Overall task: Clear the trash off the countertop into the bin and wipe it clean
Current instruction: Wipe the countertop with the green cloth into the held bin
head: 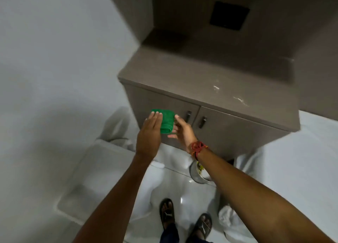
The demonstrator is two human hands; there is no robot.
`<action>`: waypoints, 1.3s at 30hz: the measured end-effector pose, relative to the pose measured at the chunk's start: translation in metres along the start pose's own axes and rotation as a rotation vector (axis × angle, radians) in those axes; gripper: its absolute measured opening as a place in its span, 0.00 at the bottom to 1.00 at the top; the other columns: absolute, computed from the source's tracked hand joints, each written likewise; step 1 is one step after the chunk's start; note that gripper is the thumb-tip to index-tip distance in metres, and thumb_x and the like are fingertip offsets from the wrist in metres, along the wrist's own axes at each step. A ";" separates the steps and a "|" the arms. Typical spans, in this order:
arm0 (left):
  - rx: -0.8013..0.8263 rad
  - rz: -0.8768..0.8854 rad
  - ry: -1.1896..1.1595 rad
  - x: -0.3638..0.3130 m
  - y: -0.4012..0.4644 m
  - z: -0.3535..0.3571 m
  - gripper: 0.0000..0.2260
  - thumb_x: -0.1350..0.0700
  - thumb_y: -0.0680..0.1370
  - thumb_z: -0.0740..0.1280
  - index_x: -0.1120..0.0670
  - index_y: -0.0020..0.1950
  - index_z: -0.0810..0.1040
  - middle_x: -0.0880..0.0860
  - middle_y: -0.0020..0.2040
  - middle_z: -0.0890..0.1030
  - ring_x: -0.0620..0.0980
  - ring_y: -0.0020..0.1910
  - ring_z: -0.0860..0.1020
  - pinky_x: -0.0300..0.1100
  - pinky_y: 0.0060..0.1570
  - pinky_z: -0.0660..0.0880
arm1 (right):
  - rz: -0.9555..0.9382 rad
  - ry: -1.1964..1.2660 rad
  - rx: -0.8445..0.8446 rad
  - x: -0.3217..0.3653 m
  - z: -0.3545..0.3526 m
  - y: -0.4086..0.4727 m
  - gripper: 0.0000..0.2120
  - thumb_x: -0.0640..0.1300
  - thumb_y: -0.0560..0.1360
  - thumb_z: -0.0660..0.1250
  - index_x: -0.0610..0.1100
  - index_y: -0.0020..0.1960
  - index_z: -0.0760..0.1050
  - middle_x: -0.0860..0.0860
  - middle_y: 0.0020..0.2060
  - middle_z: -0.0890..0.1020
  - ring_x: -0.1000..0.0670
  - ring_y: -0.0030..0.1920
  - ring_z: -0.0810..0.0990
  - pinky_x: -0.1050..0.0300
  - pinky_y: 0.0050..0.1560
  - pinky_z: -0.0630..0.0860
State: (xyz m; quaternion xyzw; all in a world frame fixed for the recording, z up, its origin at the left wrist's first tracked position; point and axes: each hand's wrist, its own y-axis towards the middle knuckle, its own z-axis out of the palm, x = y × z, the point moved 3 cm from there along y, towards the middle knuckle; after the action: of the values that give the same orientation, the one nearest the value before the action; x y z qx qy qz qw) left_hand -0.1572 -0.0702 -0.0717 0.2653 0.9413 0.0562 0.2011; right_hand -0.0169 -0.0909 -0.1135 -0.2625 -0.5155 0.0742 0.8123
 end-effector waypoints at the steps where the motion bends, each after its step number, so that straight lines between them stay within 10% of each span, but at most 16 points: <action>1: 0.026 -0.004 -0.025 -0.017 0.002 0.019 0.28 0.74 0.70 0.67 0.66 0.71 0.72 0.65 0.70 0.76 0.63 0.70 0.75 0.57 0.63 0.78 | -0.045 -0.175 -0.098 -0.011 -0.036 -0.003 0.17 0.54 0.82 0.61 0.44 0.57 0.81 0.44 0.50 0.86 0.44 0.51 0.83 0.48 0.53 0.81; 5: 0.121 -0.021 -0.118 -0.060 -0.021 0.119 0.29 0.70 0.72 0.72 0.62 0.72 0.72 0.62 0.71 0.75 0.60 0.70 0.75 0.53 0.62 0.78 | -0.164 -1.343 -0.100 -0.097 -0.178 -0.014 0.24 0.57 0.79 0.63 0.47 0.71 0.72 0.45 0.66 0.78 0.43 0.66 0.77 0.48 0.68 0.73; 10: 0.236 -0.049 -0.147 -0.057 -0.070 0.279 0.29 0.73 0.66 0.75 0.64 0.67 0.77 0.64 0.65 0.80 0.63 0.62 0.81 0.55 0.57 0.80 | 0.034 -1.878 0.254 -0.259 -0.329 0.011 0.41 0.55 0.78 0.65 0.42 0.81 0.48 0.41 0.80 0.58 0.40 0.79 0.58 0.45 0.78 0.59; 16: 0.296 -0.055 -0.167 -0.020 -0.119 0.413 0.29 0.74 0.70 0.70 0.62 0.72 0.73 0.63 0.71 0.75 0.62 0.67 0.77 0.56 0.63 0.75 | 0.037 -2.015 0.185 -0.404 -0.430 0.080 0.34 0.38 0.82 0.59 0.38 0.81 0.45 0.39 0.81 0.50 0.38 0.81 0.48 0.45 0.79 0.46; 20: 0.360 -0.036 -0.165 -0.013 -0.121 0.450 0.27 0.72 0.75 0.66 0.62 0.75 0.69 0.62 0.75 0.70 0.61 0.73 0.71 0.57 0.70 0.72 | -0.094 -2.029 0.077 -0.432 -0.435 0.117 0.25 0.38 0.82 0.59 0.38 0.78 0.62 0.37 0.75 0.68 0.36 0.74 0.68 0.40 0.75 0.65; 23: 0.380 -0.001 -0.188 -0.020 -0.119 0.459 0.27 0.73 0.74 0.65 0.63 0.74 0.70 0.63 0.74 0.71 0.61 0.73 0.71 0.58 0.69 0.73 | -0.146 -2.070 0.121 -0.432 -0.432 0.123 0.12 0.44 0.79 0.66 0.43 0.61 0.80 0.43 0.47 0.86 0.44 0.47 0.86 0.49 0.49 0.83; 27: 0.360 0.024 -0.200 -0.032 -0.117 0.441 0.27 0.74 0.73 0.67 0.64 0.72 0.72 0.63 0.72 0.73 0.61 0.71 0.73 0.58 0.68 0.74 | -0.379 -2.090 0.037 -0.413 -0.420 0.098 0.06 0.41 0.63 0.75 0.45 0.28 0.81 0.49 0.19 0.76 0.50 0.20 0.77 0.60 0.23 0.78; 31: 0.335 -0.007 -0.181 -0.048 -0.109 0.378 0.28 0.74 0.71 0.70 0.64 0.71 0.73 0.64 0.70 0.75 0.63 0.67 0.77 0.58 0.62 0.77 | -0.466 -2.124 -0.002 -0.365 -0.398 0.046 0.26 0.38 0.78 0.54 0.48 0.29 0.82 0.52 0.20 0.76 0.51 0.20 0.77 0.61 0.26 0.78; 35: 0.289 -0.020 -0.175 -0.062 -0.097 0.287 0.30 0.74 0.69 0.73 0.65 0.71 0.73 0.65 0.70 0.75 0.65 0.66 0.77 0.62 0.57 0.80 | -0.288 -2.115 0.168 -0.290 -0.359 -0.028 0.04 0.47 0.68 0.73 0.52 0.40 0.87 0.53 0.26 0.82 0.54 0.26 0.81 0.63 0.33 0.80; 39: 0.145 0.082 -0.222 -0.078 -0.070 0.194 0.26 0.70 0.72 0.66 0.65 0.71 0.72 0.65 0.71 0.74 0.64 0.68 0.75 0.62 0.62 0.77 | -0.261 -2.195 0.317 -0.195 -0.313 -0.073 0.18 0.40 0.80 0.54 0.46 0.60 0.81 0.48 0.54 0.86 0.45 0.56 0.84 0.51 0.60 0.80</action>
State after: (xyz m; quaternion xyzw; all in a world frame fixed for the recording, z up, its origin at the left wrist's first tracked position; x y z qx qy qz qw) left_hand -0.0503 -0.1712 -0.2368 0.3218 0.9032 -0.0335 0.2819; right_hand 0.1572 -0.3387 -0.3362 0.1080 -0.9618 0.2449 -0.0577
